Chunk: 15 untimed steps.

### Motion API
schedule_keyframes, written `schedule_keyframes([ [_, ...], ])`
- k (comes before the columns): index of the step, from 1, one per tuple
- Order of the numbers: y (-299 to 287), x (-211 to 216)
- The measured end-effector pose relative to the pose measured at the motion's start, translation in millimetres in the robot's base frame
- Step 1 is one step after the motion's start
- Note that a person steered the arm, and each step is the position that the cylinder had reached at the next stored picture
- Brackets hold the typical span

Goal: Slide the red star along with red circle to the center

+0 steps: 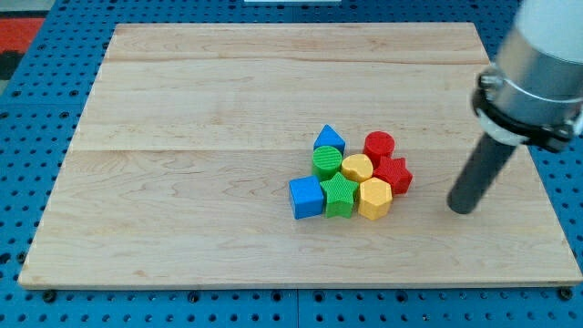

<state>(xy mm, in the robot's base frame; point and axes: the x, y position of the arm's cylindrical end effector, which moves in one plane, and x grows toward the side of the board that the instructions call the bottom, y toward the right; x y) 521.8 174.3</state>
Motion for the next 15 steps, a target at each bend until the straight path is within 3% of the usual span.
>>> schedule_keyframes([
  [2,-6.3,-39.4],
  [4,7.3,-34.5],
  [5,31.0,-8.2],
  [6,21.3,6.8],
  [8,-28.2,-6.7],
  [9,-29.7,26.1],
  [13,-74.1,-102.0],
  [14,-10.0,-69.1],
  [15,-63.3,-65.9],
])
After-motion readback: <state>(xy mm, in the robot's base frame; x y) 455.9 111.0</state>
